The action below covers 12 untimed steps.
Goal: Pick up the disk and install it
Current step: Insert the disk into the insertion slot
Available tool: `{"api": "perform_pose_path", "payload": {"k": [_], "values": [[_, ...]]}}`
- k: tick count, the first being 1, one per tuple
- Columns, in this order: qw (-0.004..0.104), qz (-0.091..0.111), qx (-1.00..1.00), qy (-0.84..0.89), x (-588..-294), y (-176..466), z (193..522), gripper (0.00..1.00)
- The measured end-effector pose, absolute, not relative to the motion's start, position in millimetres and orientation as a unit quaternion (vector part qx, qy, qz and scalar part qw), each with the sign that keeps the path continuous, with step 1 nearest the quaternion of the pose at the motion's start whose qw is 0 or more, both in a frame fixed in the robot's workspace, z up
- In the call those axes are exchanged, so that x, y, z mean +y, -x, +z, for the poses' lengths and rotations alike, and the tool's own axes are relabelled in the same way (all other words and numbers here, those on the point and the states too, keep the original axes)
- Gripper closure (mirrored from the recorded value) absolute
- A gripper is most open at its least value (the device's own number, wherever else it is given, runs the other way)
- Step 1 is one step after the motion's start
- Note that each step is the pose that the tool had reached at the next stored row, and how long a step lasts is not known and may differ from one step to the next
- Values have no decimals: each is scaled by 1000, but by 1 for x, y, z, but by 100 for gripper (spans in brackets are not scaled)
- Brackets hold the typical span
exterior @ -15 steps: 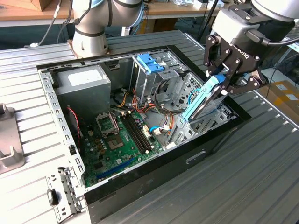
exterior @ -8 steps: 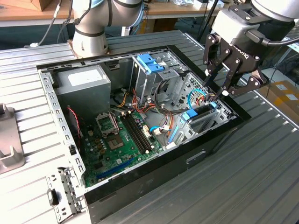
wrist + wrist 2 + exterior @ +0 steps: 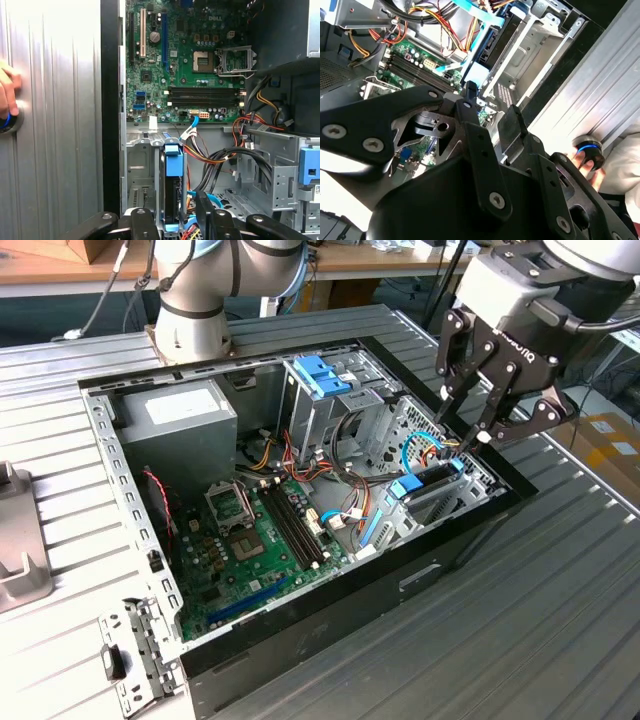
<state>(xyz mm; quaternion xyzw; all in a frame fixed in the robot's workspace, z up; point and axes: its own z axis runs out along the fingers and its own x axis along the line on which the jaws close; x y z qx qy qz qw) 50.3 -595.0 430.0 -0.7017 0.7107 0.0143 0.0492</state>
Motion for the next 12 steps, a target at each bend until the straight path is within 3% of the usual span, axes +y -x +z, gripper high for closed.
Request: {"api": "perform_pose_path", "payload": {"k": [2,4,5,6,8,12], "values": [[49,15,711,702,-595,-51,429,57],[47,17,711,702,-595,-53,425,70],[47,18,711,702,-595,-55,423,70],[46,18,711,702,-595,-57,420,82],[45,19,711,702,-595,-61,416,88],[44,21,711,701,-595,-73,406,90]]}}
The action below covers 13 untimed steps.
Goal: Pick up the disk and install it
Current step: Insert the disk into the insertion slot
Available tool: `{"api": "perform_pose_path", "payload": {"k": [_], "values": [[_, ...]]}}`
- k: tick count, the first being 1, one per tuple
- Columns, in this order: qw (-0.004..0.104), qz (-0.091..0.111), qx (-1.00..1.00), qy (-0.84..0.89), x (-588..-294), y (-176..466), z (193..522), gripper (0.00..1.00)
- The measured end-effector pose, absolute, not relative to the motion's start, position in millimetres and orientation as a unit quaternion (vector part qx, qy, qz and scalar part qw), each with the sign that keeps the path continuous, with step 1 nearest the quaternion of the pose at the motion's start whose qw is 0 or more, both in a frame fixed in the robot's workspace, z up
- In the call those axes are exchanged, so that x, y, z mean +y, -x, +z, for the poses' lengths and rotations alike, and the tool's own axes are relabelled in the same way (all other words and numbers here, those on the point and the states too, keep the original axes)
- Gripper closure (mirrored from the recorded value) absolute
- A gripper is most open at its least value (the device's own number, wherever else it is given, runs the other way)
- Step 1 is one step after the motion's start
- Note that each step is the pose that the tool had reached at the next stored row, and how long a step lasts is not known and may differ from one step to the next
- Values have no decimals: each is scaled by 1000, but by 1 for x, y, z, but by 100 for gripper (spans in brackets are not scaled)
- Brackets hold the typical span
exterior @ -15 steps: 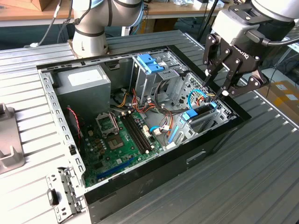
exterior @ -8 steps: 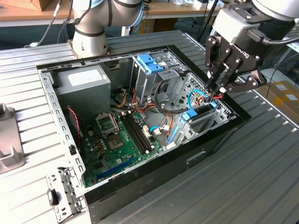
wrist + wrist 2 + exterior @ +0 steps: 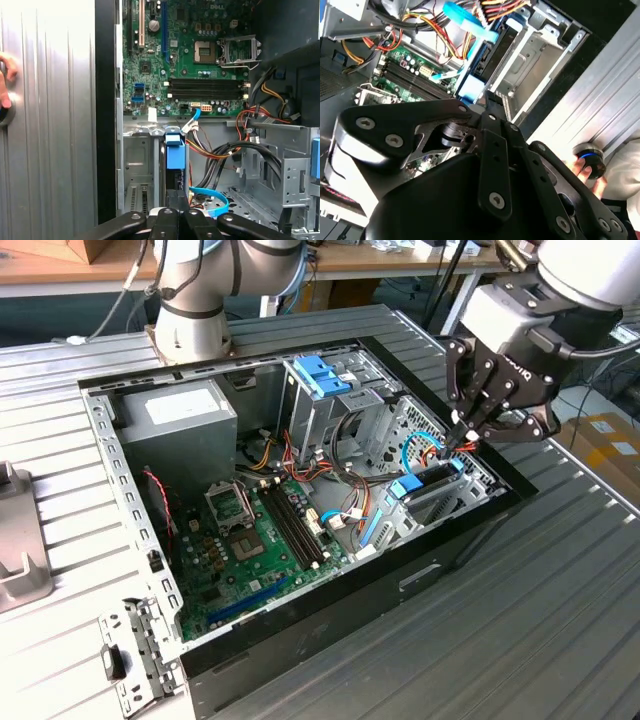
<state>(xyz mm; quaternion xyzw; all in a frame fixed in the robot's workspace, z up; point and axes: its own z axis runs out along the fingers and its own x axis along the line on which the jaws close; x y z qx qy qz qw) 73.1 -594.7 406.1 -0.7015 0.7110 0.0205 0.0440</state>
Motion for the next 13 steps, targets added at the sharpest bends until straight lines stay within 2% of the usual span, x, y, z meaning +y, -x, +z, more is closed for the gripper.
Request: {"api": "perform_pose_path", "payload": {"k": [6,13], "values": [[40,24,711,701,-590,-95,344,90],[39,24,711,701,-587,-95,333,90]]}}
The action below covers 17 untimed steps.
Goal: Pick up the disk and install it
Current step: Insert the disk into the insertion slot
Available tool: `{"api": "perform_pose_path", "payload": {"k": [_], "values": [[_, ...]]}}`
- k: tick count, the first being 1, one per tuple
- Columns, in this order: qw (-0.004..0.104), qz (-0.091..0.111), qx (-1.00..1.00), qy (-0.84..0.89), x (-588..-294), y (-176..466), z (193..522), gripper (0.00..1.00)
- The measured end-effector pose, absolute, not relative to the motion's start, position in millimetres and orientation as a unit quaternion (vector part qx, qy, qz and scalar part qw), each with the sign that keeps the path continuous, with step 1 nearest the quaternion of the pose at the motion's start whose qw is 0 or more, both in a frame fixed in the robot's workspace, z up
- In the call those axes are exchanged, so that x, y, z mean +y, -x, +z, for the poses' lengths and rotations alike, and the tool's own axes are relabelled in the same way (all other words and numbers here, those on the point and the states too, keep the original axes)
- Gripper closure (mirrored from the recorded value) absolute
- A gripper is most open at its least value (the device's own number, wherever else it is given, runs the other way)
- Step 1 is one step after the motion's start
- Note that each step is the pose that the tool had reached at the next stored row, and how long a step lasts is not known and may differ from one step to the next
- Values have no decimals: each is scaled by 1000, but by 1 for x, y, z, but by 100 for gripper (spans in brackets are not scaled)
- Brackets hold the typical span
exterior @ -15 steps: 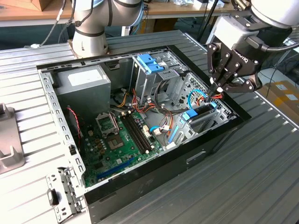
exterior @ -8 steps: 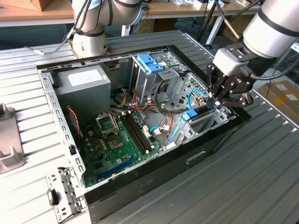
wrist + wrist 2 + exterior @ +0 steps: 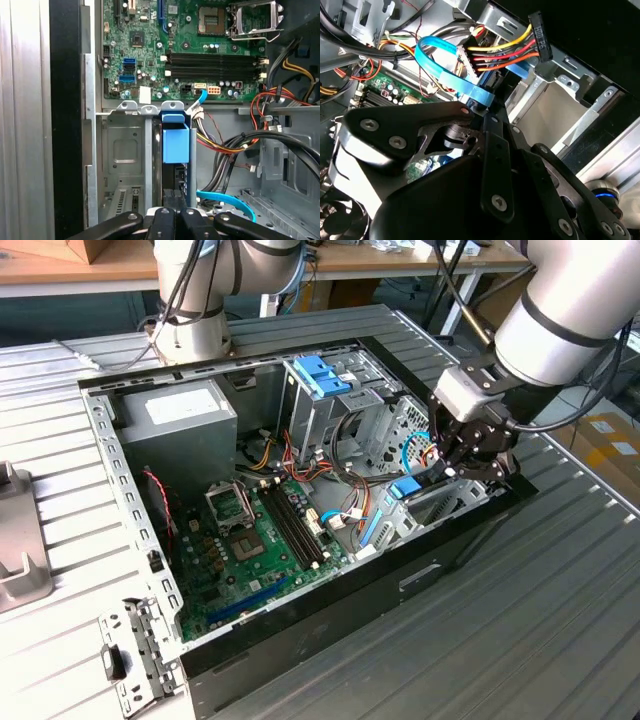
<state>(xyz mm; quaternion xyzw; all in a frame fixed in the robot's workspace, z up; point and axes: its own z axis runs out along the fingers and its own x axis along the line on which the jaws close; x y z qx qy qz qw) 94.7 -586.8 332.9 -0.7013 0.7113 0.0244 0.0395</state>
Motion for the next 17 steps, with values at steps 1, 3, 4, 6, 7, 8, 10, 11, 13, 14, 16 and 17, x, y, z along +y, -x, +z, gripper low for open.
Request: {"api": "perform_pose_path", "payload": {"k": [1,3,4,6,7,8,10,11,13,14,16,17], "values": [[40,25,711,701,-587,-95,333,90],[40,25,711,701,-587,-95,335,90],[40,25,711,701,-587,-96,336,90],[40,25,711,701,-587,-97,341,90],[40,25,711,701,-587,-98,343,90],[40,25,711,701,-587,-99,346,90],[40,25,711,701,-587,-100,351,90],[40,25,711,701,-587,-100,354,90],[40,25,711,701,-587,-103,358,90],[40,25,711,701,-587,-104,359,90],[40,25,711,701,-587,-109,361,90],[40,25,711,701,-587,-111,363,90]]}}
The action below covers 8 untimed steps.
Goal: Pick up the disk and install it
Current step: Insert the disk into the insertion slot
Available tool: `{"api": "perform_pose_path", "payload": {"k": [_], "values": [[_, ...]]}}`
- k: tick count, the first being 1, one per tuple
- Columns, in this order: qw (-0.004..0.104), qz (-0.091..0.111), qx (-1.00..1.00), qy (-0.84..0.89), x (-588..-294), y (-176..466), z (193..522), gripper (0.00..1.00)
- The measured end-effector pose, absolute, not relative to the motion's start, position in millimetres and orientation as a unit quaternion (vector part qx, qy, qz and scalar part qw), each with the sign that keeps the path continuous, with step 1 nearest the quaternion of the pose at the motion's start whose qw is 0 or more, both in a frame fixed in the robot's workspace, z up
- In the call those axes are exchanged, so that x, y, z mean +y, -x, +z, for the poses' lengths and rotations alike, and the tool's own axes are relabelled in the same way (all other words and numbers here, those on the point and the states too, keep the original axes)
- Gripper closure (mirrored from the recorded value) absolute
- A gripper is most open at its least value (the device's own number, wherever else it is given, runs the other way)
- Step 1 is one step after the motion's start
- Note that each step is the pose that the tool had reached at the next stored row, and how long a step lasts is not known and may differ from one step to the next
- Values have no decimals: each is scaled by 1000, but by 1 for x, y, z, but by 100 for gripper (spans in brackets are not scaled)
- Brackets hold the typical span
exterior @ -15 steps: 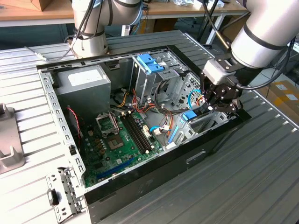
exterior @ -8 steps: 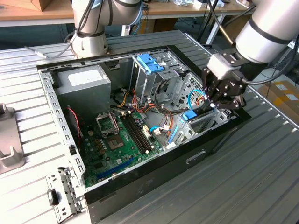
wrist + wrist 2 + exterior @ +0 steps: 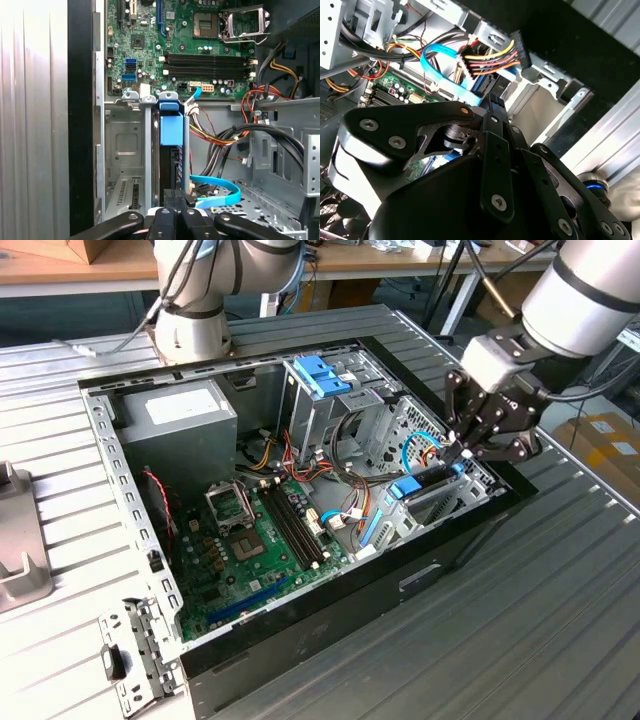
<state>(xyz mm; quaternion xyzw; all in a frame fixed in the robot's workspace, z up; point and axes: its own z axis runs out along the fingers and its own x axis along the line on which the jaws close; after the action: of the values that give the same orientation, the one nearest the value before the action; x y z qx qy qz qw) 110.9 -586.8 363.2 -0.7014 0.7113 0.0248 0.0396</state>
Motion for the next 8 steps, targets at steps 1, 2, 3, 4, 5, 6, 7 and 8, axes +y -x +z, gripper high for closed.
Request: {"api": "perform_pose_path", "payload": {"k": [1,2,3,4,5,6,7,8], "values": [[40,25,711,701,-587,-112,365,90],[40,25,711,701,-587,-114,367,90],[40,25,711,701,-587,-115,368,90],[40,25,711,701,-587,-117,370,90],[40,25,711,701,-587,-118,371,90],[39,25,711,701,-587,-120,373,90],[39,25,711,701,-587,-121,376,90],[39,25,711,701,-587,-123,377,90]]}}
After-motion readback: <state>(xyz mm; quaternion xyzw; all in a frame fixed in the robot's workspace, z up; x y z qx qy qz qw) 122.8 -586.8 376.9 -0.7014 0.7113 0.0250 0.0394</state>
